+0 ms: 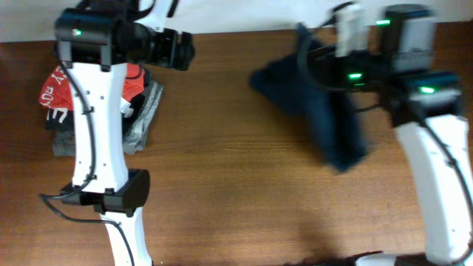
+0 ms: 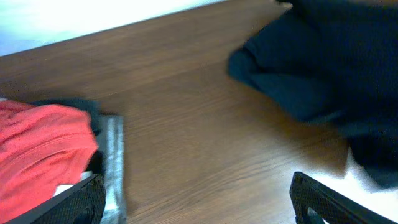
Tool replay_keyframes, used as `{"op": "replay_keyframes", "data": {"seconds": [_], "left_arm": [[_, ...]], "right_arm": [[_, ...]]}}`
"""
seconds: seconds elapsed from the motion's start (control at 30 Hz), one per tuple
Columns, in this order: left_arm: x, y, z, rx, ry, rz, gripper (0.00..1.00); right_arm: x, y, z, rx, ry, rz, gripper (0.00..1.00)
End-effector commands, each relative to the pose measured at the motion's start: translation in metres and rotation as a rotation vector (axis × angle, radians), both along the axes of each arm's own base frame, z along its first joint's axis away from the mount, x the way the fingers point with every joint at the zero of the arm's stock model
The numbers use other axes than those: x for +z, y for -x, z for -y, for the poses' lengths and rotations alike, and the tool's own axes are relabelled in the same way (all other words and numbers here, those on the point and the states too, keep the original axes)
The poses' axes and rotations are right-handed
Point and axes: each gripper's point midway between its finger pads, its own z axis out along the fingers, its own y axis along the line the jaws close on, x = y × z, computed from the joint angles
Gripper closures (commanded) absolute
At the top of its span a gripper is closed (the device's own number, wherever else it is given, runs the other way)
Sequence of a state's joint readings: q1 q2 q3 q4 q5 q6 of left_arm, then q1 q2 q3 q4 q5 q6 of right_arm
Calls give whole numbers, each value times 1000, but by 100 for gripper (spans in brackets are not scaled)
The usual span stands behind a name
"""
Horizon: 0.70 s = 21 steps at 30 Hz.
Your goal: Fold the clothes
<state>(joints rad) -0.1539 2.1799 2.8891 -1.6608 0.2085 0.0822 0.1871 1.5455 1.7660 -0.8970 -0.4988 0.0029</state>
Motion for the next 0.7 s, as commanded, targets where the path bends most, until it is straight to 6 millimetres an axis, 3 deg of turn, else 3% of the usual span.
{"op": "replay_keyframes", "data": {"seconds": [0.0, 0.07, 0.13, 0.23, 0.3, 0.33, 0.43, 0.57, 0.67], "left_arm": [[37, 16, -26, 64, 13, 83, 5], [45, 20, -35, 85, 15, 103, 5], [49, 23, -38, 92, 16, 112, 6], [49, 25, -38, 91, 16, 106, 5], [47, 27, -35, 83, 17, 92, 5], [46, 29, -33, 78, 16, 87, 5], [44, 30, -22, 47, 30, 77, 4], [27, 34, 1, -23, 9, 23, 3], [-5, 35, 9, -34, -44, -78, 3]], "right_arm": [[-26, 10, -66, 147, -19, -82, 95], [-37, 21, -102, 252, 5, -71, 78], [-41, 32, -123, 350, 52, -16, 70], [-44, 26, -119, 300, 138, 29, 57], [-43, 10, -94, 170, 187, 34, 48], [-43, 2, -80, 99, 196, 23, 38], [-47, -25, -20, -118, 213, -26, 25], [-67, -45, 53, -315, 198, -144, 18], [-92, -51, 101, -442, 164, -269, 17]]}}
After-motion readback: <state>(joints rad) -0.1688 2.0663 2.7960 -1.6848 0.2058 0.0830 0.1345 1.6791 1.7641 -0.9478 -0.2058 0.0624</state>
